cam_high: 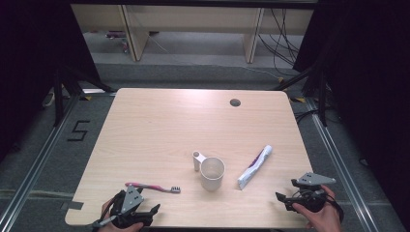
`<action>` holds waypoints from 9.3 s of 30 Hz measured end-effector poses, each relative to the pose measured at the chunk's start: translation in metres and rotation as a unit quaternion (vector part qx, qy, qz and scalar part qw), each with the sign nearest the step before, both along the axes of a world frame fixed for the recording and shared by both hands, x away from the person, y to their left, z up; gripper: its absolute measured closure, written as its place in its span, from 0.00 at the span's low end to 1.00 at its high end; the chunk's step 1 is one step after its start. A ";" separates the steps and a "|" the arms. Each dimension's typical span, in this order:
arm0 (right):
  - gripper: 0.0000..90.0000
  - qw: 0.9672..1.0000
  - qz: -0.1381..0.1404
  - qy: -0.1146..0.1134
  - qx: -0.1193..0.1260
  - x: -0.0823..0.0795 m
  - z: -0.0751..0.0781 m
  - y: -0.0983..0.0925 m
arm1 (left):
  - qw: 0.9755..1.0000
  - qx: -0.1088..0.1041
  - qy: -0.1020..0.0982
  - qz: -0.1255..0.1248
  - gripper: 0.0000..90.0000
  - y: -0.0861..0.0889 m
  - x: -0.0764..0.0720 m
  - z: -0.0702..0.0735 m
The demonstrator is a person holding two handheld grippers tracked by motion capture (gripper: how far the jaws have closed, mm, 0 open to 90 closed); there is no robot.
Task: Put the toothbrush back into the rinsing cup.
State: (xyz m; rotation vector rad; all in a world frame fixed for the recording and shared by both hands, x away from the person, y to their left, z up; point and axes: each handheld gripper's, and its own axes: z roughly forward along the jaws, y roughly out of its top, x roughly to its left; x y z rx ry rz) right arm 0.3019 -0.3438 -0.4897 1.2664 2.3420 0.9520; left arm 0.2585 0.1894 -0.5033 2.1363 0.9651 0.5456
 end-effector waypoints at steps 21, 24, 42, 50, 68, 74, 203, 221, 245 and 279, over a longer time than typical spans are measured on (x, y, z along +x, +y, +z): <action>0.21 1.000 0.008 0.005 0.000 0.002 -0.002 0.001 | 1.000 0.007 0.012 -0.026 0.18 -0.005 0.009 0.004; 0.21 1.000 0.004 0.013 0.003 0.001 -0.002 0.002 | 0.999 0.019 0.016 -0.036 0.18 -0.008 0.014 0.006; 0.22 1.000 0.015 0.018 0.004 0.002 -0.004 0.004 | 0.989 0.104 0.035 -0.095 0.32 -0.008 0.051 0.018; 0.22 1.000 0.019 0.017 0.001 0.002 -0.003 0.004 | 0.980 0.145 0.069 -0.118 0.48 -0.007 0.063 0.017; 0.24 0.999 0.024 0.029 -0.002 0.001 -0.005 0.006 | 0.956 0.209 0.128 -0.164 0.78 -0.018 0.087 0.018; 0.24 0.999 0.030 0.032 0.000 0.002 -0.005 0.006 | 0.950 0.214 0.152 -0.166 0.83 -0.020 0.091 0.020; 0.25 0.998 0.037 0.041 0.013 0.002 -0.005 0.006 | 0.961 -0.248 -0.120 -0.031 0.92 -0.041 0.105 0.080; 0.25 0.999 0.036 0.033 0.015 0.003 -0.005 0.007 | 0.954 -0.264 -0.129 -0.055 0.92 -0.074 0.115 0.090; 0.25 0.999 0.047 0.022 0.003 0.005 -0.006 0.005 | 0.953 -0.266 -0.132 -0.060 0.92 -0.100 0.131 0.088; 0.25 0.999 0.046 0.023 -0.001 0.004 -0.005 0.005 | 0.965 -0.236 -0.099 -0.065 0.91 -0.097 0.125 0.054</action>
